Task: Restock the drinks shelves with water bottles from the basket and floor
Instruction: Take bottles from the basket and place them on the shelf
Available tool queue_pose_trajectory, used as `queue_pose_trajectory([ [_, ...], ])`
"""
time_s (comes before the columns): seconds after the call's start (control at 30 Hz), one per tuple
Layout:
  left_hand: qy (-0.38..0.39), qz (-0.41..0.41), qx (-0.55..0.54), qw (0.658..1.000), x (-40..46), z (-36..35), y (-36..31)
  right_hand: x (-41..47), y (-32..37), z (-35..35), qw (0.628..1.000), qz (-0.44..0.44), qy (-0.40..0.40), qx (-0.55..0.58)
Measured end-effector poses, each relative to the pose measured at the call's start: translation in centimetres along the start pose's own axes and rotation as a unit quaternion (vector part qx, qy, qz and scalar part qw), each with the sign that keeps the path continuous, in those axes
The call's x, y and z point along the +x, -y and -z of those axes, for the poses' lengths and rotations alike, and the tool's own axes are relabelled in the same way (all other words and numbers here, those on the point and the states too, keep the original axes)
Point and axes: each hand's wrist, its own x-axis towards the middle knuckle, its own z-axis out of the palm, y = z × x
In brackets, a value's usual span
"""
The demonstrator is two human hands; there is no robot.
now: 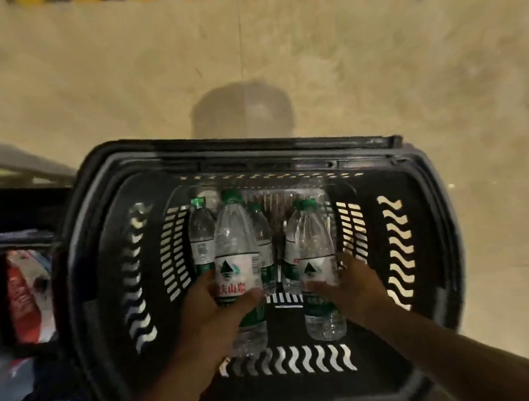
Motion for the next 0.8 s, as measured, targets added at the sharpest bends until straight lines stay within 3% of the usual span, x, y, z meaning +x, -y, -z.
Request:
queue_pose_trajectory([
  [0.2, -0.038, -0.041, -0.099, 0.994, -13.9, 4.9, -6.6, -13.8, 8.0, 5.0, 0.995, 0.079, 0.024, -0.051],
  [0.3, -0.042, -0.079, -0.147, 0.985, -22.5, 8.3, -10.3, -22.2, 13.0, 8.0, 0.992, 0.110, 0.057, 0.010],
  [0.47, -0.025, -0.126, -0.201, 0.971, -36.2, 13.6, -14.2, -36.2, 18.9, 11.8, 0.974, 0.152, 0.069, 0.152],
  [0.63, 0.029, -0.179, -0.280, 0.943, -45.8, 17.9, -16.2, -48.1, 22.4, 13.9, 0.950, 0.255, 0.074, 0.167],
  [0.8, 0.075, -0.213, -0.306, 0.925, -50.0, 19.8, -14.4, -54.2, 22.2, 13.1, 0.936, 0.282, 0.081, 0.195],
])
